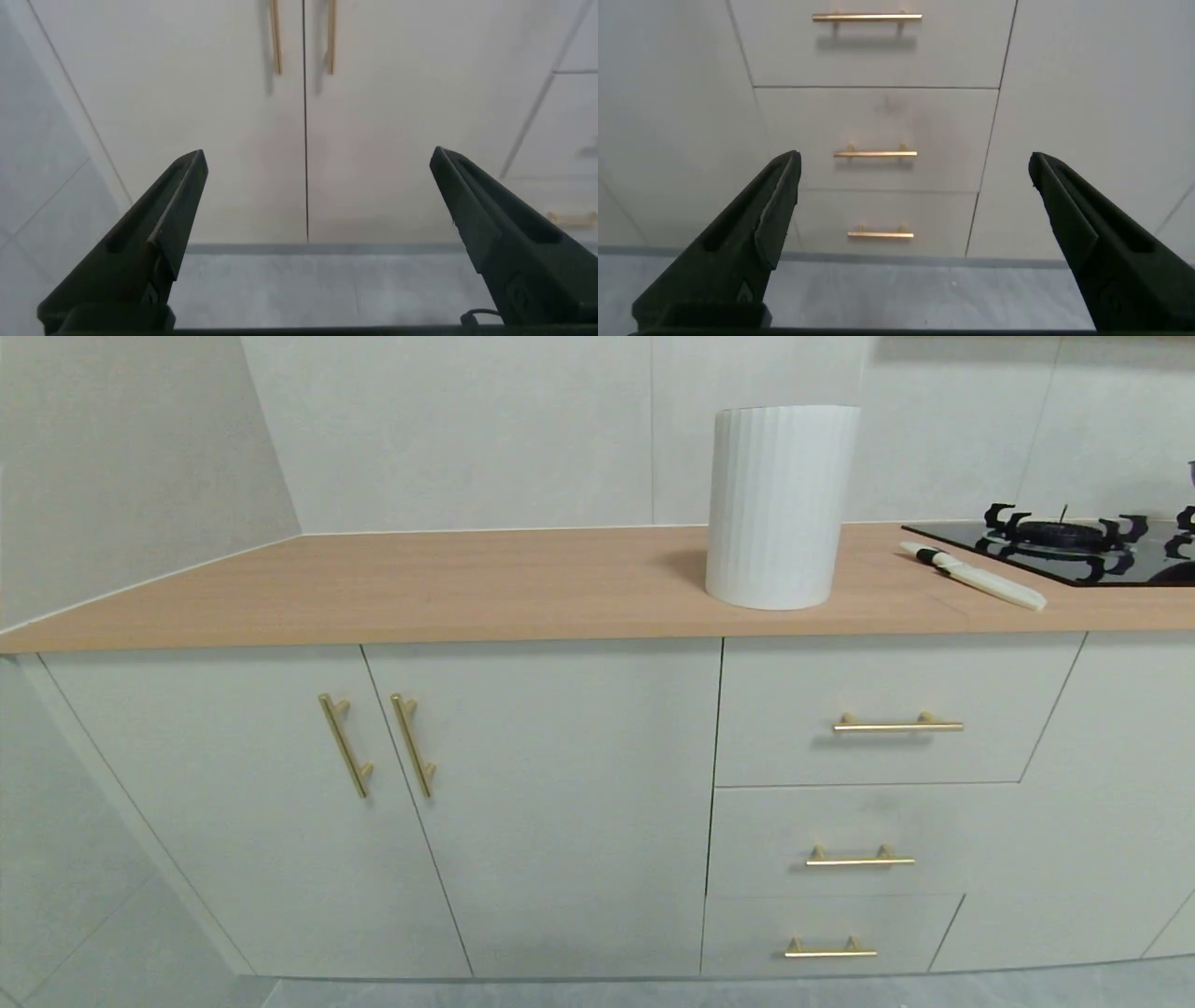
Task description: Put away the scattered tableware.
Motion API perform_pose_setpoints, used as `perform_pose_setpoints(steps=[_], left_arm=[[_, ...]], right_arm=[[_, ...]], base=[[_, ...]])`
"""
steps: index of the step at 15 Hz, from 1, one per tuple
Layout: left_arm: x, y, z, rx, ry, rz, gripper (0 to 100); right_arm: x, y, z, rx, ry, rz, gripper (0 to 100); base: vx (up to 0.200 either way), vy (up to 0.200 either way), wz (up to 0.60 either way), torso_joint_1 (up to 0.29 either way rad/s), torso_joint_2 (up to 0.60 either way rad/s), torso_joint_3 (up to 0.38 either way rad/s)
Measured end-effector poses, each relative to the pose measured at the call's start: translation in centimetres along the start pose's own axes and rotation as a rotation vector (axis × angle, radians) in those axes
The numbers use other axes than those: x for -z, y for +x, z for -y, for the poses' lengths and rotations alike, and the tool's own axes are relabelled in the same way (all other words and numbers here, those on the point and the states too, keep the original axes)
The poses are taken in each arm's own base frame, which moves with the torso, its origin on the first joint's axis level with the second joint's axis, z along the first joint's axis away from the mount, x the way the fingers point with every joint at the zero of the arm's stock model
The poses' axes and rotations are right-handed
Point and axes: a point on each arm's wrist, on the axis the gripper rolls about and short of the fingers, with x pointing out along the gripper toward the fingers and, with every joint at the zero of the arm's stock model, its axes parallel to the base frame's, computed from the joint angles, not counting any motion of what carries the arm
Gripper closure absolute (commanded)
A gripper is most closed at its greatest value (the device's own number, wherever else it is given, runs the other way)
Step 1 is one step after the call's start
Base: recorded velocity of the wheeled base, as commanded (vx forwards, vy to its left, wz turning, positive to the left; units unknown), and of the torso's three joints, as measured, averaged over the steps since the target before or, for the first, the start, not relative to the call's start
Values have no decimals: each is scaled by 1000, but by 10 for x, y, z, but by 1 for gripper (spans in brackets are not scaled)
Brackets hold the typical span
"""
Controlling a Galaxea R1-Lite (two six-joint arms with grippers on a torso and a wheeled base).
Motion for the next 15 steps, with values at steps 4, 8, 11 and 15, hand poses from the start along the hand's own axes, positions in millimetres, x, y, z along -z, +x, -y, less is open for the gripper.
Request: perform_pose_setpoints(steps=[4,8,11,15], left_arm=[[0,0,0,0,0,0,0],[0,0,0,0,0,0,0],[0,0,0,0,0,0,0],[0,0,0,0,-1,0,0]], right_arm=[[0,0,0,0,0,0,0],[0,0,0,0,0,-1,0],[0,0,0,0,1,0,0],[0,0,0,0,2,-1,0]], base=[[200,0,0,2,2,8],[200,0,0,2,2,4],[67,0,0,1,-1,1],[0,0,0,0,0,0]])
